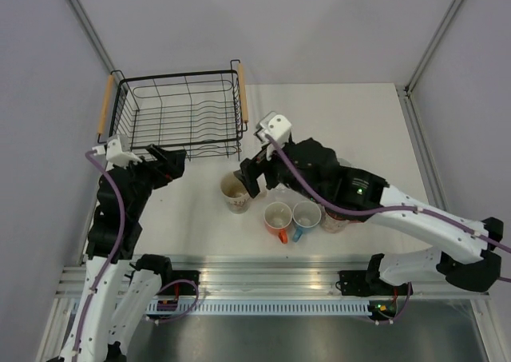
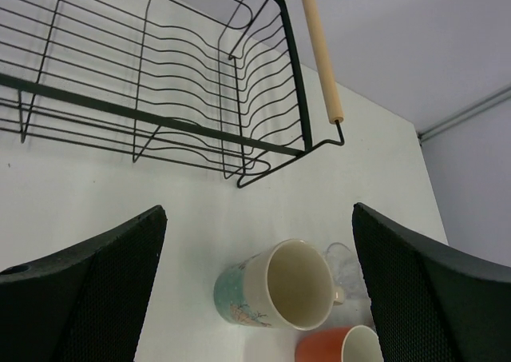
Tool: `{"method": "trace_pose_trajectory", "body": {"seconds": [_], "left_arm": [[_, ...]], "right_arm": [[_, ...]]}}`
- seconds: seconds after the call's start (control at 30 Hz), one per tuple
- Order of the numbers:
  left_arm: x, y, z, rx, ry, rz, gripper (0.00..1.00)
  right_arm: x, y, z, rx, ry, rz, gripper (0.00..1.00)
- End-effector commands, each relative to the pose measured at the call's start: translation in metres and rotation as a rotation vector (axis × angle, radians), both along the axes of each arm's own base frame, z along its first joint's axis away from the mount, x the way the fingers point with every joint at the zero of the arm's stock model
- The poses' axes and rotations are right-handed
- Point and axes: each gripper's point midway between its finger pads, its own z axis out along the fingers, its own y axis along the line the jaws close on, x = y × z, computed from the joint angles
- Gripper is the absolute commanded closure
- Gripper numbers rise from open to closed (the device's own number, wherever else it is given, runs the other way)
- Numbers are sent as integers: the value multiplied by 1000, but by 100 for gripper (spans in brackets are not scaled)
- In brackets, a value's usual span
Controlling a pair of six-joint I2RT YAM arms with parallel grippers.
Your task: Unload the cups from the dish rack
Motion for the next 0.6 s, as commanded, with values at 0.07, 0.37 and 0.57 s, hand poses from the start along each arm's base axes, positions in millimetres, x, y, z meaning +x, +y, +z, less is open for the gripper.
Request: {"method": "trace_pose_trajectory", "body": {"seconds": [0.07,0.37,0.57], "left_arm": [[3,-19,29,99,-5,-146,0],[-25,-21,83,151,-81,-203,0],[-44,-32,100,131,-121,-277,0]], "right_arm": [[5,-34,15,135,-27,-142,2],[-10,-105,14,226,37,-301,2],[-15,-125,11,255,46,-334,2]]}}
